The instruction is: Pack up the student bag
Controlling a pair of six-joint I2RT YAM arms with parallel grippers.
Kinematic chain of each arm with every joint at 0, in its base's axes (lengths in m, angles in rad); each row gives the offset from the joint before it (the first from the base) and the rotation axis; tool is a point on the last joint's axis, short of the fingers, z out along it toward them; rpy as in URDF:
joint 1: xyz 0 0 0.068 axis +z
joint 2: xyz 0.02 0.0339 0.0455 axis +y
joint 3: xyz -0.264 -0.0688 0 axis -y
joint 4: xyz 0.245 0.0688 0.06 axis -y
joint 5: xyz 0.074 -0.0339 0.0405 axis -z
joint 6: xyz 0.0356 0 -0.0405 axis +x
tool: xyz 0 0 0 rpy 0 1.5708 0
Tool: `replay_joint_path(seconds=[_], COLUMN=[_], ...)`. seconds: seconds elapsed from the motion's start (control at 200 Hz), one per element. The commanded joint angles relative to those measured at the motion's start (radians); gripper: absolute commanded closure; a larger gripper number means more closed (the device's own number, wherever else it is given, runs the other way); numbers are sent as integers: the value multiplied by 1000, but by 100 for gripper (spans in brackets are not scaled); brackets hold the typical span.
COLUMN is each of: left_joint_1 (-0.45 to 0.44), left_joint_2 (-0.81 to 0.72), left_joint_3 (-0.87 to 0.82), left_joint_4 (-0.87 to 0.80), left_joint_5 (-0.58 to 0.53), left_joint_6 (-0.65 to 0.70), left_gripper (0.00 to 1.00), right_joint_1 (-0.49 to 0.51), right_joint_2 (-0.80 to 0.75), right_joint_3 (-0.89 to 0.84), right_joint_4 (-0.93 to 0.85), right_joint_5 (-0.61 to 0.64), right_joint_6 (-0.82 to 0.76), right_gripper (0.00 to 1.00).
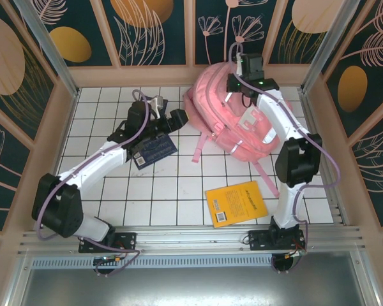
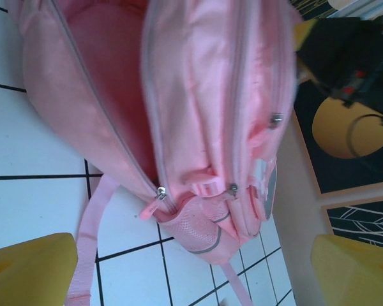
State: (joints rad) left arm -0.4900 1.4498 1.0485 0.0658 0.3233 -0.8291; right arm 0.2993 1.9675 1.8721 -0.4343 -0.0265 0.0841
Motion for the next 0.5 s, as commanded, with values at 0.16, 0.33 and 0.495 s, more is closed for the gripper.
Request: replay_joint_path(seconds=[0.16,0.33,0.495], left_joint_1=[17,22,22], left_joint_2=[-83,-124,-133], left_joint_3=[-60,-70,-91], left_joint_4=[-65,-81,-73], left_joint_5=[-26,-35,-17], left_joint_6=[55,75,89], left_gripper=[5,4,1], right_joint_1=[78,86,86], right_joint_2=[54,-58,-143], right_joint_3=[-1,-201,-346], right_joint_4=[-37,-27,0], right_joint_5=[-26,64,65], right_joint_6=[-11,17,9], right_gripper=[100,100,89])
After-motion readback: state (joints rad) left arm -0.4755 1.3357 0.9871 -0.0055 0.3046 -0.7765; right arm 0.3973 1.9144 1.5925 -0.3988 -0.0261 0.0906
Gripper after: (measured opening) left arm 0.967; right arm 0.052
